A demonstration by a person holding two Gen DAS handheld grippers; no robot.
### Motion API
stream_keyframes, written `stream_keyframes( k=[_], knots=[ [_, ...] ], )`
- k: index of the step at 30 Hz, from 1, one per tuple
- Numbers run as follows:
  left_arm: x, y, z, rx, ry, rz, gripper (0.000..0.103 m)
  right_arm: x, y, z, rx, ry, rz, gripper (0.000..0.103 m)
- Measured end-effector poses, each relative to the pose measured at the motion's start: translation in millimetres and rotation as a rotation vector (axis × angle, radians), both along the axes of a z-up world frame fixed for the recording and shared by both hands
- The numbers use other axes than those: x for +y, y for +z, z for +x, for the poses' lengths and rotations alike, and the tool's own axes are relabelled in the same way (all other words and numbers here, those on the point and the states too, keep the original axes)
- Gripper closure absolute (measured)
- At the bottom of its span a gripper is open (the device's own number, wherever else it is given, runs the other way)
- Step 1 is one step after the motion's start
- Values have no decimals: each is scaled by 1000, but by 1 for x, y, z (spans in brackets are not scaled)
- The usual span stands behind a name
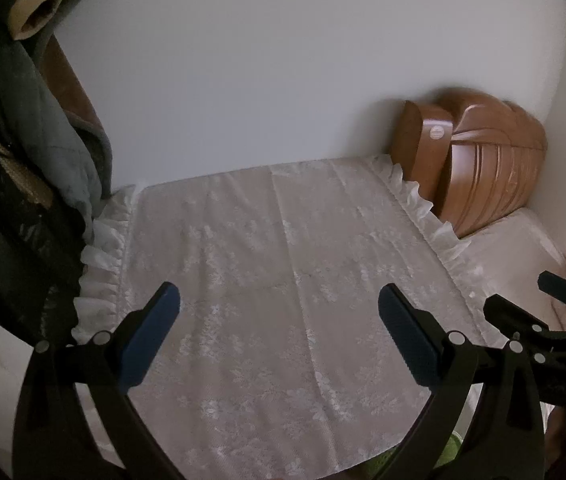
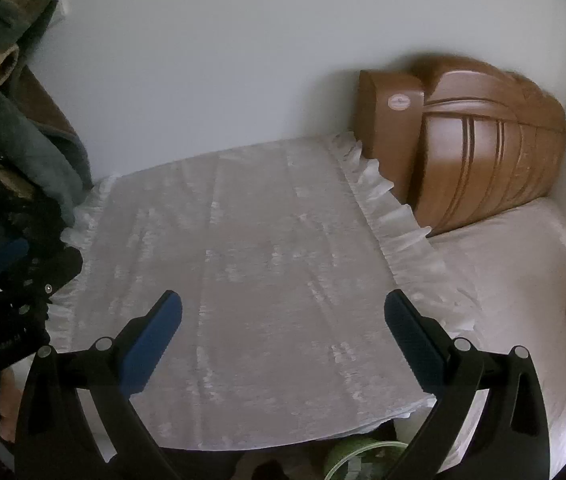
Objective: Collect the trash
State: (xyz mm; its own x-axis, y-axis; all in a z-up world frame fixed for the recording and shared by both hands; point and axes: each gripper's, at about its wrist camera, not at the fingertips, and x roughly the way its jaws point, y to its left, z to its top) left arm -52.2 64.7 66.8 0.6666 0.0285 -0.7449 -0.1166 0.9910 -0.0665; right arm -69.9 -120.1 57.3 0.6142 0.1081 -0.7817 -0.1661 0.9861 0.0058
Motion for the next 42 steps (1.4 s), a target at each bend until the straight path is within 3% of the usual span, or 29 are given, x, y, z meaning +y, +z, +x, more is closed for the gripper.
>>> stream_keyframes(
  k=[5,42],
  knots=[
    [-3,-1,3,1,-2,6,8,-5,-7,19,5,-5,-3,2],
    [-12,-6,9,7,-35,19,8,-15,-13,22,23,-5,-17,2]
  ],
)
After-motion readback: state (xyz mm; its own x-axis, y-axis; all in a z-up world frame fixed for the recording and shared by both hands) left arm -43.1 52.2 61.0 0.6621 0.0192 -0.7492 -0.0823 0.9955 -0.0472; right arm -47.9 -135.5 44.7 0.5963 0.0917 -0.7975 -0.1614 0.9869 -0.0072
